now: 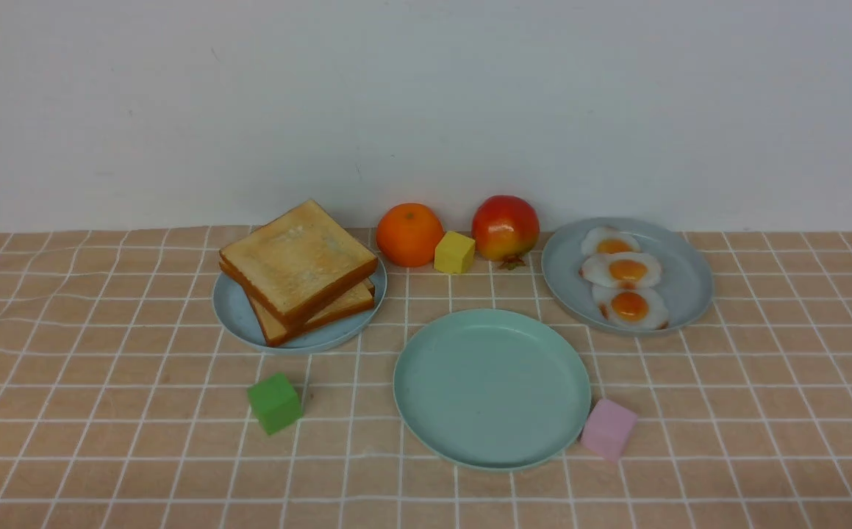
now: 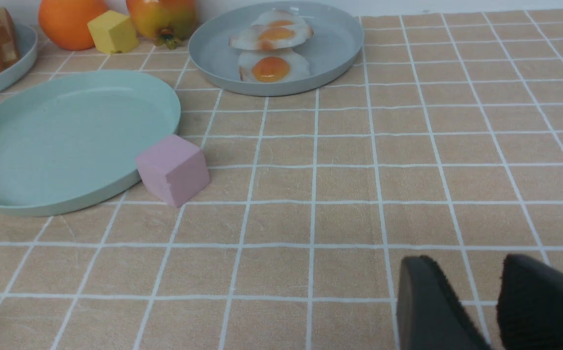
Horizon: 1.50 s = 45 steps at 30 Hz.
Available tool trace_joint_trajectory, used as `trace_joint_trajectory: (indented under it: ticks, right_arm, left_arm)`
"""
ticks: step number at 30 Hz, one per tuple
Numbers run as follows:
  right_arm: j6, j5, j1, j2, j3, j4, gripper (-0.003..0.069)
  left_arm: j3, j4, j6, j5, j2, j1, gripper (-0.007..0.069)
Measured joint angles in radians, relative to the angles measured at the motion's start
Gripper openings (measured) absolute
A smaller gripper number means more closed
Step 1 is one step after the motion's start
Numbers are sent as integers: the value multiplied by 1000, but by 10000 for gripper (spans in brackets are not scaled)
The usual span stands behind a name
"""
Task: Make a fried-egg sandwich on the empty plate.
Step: Use the left arm to grab a slice of bread
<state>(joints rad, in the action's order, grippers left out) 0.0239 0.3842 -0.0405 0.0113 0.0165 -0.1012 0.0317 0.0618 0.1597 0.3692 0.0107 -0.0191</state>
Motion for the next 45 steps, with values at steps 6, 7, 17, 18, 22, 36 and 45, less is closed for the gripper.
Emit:
trace_joint_trajectory:
  ticks: [6,7,17,18,22,36,45]
  right_arm:
    - [0,0,0,0,0,0,242]
    - [0,0,0,0,0,0,242]
    - [0,0,0,0,0,0,242]
    - [0,0,0,0,0,0,242]
    - [0,0,0,0,0,0,242]
    - [0,0,0,0,0,0,242]
    - [-17,-42,0,0,5,-10,242]
  left_arm:
    - [0,0,0,0,0,0,238]
    - [0,0,0,0,0,0,238]
    - [0,11,10,-44,0,0,238]
    - [0,26,21,-76,0,0,238]
    - [0,234,170,-254,0,0,238]
    - [-167,304,229,-298,-33,-39,159]
    - [-616,162,-70,321,-518,-175,-13]
